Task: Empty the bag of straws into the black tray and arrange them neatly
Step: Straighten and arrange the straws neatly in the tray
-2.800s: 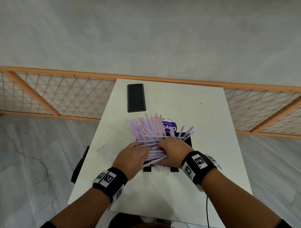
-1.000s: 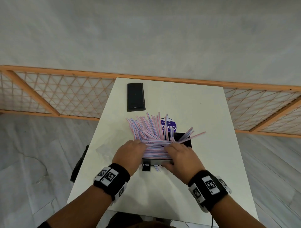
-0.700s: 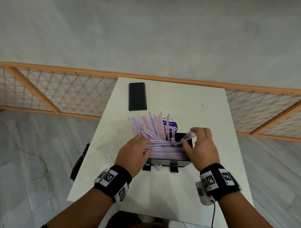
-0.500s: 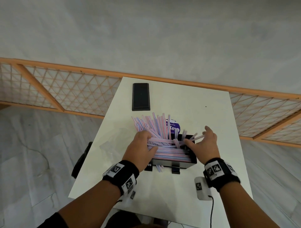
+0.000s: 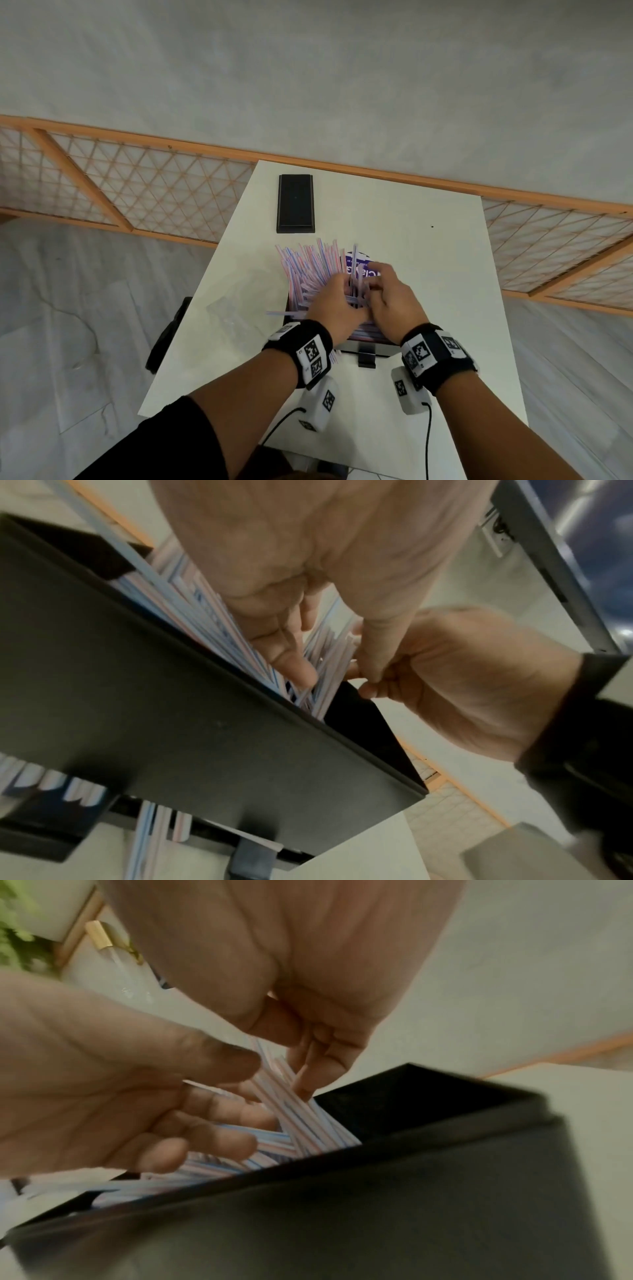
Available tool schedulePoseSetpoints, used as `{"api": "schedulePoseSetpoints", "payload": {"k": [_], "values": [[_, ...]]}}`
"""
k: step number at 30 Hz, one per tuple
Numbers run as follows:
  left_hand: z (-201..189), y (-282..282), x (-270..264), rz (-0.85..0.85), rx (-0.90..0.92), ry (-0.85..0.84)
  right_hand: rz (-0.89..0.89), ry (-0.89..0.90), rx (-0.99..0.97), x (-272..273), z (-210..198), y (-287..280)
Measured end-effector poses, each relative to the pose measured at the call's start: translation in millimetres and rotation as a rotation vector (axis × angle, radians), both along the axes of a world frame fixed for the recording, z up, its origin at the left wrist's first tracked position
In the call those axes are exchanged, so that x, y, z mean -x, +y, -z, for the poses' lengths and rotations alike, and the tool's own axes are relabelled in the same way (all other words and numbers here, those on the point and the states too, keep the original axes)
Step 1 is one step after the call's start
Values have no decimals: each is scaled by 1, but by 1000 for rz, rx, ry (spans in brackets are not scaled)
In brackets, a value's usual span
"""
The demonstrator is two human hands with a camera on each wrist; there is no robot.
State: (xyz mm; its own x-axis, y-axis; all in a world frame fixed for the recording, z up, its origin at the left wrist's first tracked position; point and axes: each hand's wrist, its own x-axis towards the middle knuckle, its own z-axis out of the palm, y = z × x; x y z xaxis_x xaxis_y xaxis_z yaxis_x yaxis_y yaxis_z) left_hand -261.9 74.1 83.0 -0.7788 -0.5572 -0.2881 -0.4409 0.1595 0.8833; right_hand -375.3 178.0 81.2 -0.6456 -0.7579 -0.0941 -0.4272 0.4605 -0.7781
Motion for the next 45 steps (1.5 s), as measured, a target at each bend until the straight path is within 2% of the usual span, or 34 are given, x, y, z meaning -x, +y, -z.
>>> {"api": "schedulePoseSetpoints", "payload": {"k": [8,12,15,19,22,27,30,34,38,41,45], "values": [[6,-4,19,17,21,43,-19,-41,-42,-2,-14,10],[7,-1,23,33,93,79,-19,-77,36,2,-14,22],[4,0,24,51,158,93,82,-58,108,2,-5,27],[2,-2,23,138,168,71,175,25,24,6,3,27],[2,0,24,215,181,110,136,15,15,3,6,25],[12,4,30,235,241,46,113,-1,41,-5,5,22],[15,1,31,201,201,-20,56,55,43,-8,1,21],[12,-3,33,216,153,-26,-31,61,30,-7,-1,23],[10,-4,32,216,178,-34,-25,-8,48,-3,-6,28],[3,-3,30,209,185,-29,33,-161,172,-5,-10,30],[-2,-5,28,205,194,-12,98,-261,271,-9,-4,31]]}}
